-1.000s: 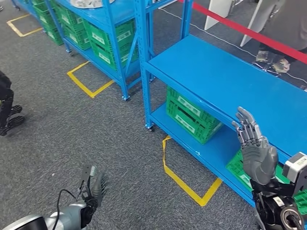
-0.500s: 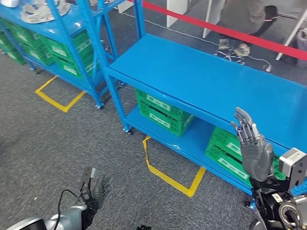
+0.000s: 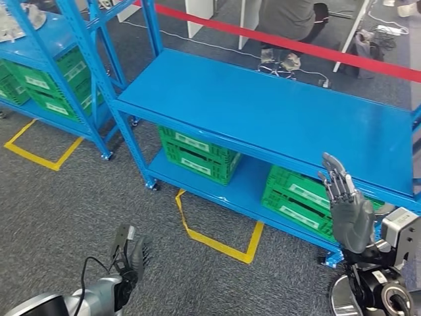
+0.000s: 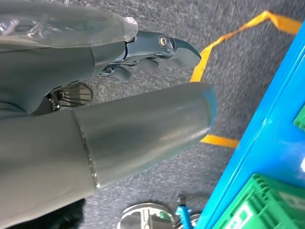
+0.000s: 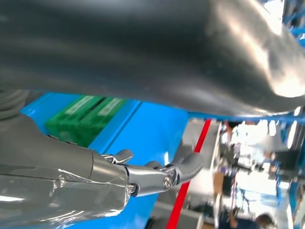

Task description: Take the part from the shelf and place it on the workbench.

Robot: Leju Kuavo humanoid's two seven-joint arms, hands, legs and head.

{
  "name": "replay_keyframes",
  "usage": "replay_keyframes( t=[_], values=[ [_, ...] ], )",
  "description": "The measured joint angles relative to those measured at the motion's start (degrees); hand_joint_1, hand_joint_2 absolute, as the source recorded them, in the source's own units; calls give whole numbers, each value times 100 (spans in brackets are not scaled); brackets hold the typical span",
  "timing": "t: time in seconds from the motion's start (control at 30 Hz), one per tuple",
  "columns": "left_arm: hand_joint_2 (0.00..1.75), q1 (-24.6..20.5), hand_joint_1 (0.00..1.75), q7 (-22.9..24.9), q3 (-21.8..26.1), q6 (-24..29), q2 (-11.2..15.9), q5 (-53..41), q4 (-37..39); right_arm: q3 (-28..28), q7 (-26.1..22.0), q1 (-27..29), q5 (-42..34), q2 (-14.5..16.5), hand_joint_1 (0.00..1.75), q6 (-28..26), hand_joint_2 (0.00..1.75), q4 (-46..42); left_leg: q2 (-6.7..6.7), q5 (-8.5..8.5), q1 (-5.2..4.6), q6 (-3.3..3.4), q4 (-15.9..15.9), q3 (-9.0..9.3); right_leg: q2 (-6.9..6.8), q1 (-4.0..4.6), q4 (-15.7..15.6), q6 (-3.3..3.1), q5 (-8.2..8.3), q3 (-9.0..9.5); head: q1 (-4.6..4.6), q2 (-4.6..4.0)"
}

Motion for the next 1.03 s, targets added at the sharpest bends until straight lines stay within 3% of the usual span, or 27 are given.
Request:
replay_keyframes(
  t=[0.03,0.1,0.17,0.2,0.27,0.3,0.37,0.4,0.47,0.5,0.53,0.57,0.63,0.7,0.77,0.87,1.03],
  values=[
    [0,3,0,2,0,1,-4,-2,0,-2,9,7,13,0,0,-1,0,3,69,-8,3,-9,5,3,-25,-23,-94,19,94,61,6,0],
    [0,3,0,2,0,1,-18,-11,-1,-10,22,11,32,0,0,-2,0,7,196,-40,7,-51,29,22,-188,-52,-880,43,458,478,10,0],
    [0,0,0,2,0,1,-20,-20,-2,-13,26,10,45,0,0,-1,0,2,301,-82,-20,-114,78,28,-410,-18,-1584,17,654,868,14,0],
    [0,-2,0,3,0,1,-20,-24,-2,-14,27,16,49,0,0,-1,0,0,354,-94,-35,-140,98,28,-456,3,-1723,-14,662,940,4,0],
    [0,-6,0,4,0,1,-28,-31,-2,-19,29,37,54,0,0,-2,0,-3,474,-105,-38,-184,113,35,-349,27,-1738,-99,666,935,-19,0],
    [0,-10,0,4,0,0,-34,-32,-3,-22,30,47,54,0,0,-3,0,-3,450,-142,-21,-216,146,35,-279,28,-1750,-134,681,934,-27,0],
    [0,-18,0,4,0,-1,-44,-32,-4,-27,28,43,55,0,0,-1,0,-4,197,-391,14,-270,507,-110,-146,12,-1778,-203,716,937,-47,0],
    [0,-16,0,4,0,-2,-45,-32,-4,-27,27,44,55,0,0,-1,0,-4,17,-587,28,-285,867,-275,-82,5,-1783,-228,730,932,-69,0],
    [0,9,0,5,0,-2,-44,-31,-4,-25,25,66,55,0,0,0,0,-4,-148,-925,28,-287,1705,-698,56,11,-1783,-257,745,914,-107,0],
    [0,25,0,7,0,-2,-44,-30,-4,-25,22,84,55,0,0,-1,0,-3,-171,-979,27,-280,1960,-842,132,16,-1783,-264,750,908,-114,0],
    [0,38,0,8,0,-1,-44,-29,-4,-26,18,100,55,0,0,-1,0,-3,-185,-916,26,-267,1996,-885,213,20,-1782,-266,756,905,-117,0],
    [0,43,0,9,0,-1,-44,-28,-4,-27,12,112,55,0,0,-1,0,-3,-212,-741,26,-247,1778,-799,295,21,-1781,-264,762,906,-121,0],
    [0,27,0,11,0,-1,-35,-26,-4,-28,-1,123,55,0,0,1,0,-3,-394,-289,27,-189,899,-401,431,22,-1777,-246,772,907,-134,0],
    [0,1,0,16,0,-1,-19,-19,-4,-31,-9,126,73,0,0,-10,0,-3,-551,-81,27,-152,270,-120,535,27,-1765,-207,784,881,-136,0],
    [0,-12,0,22,0,1,-12,-1,-4,-34,6,136,151,0,0,-53,0,-3,-539,-84,23,-154,150,-80,605,25,-1759,-183,777,852,-126,0],
    [0,-13,0,19,0,9,-13,19,-4,-42,60,146,246,0,0,-114,0,-3,-522,-77,11,-178,120,-68,604,24,-1756,-290,752,852,-98,0],
    [0,-7,0,13,0,22,-15,19,-4,-55,81,145,217,0,0,-80,0,6,-537,-68,-10,-126,124,-69,580,5,-1805,-217,787,881,-72,0]
  ],
)
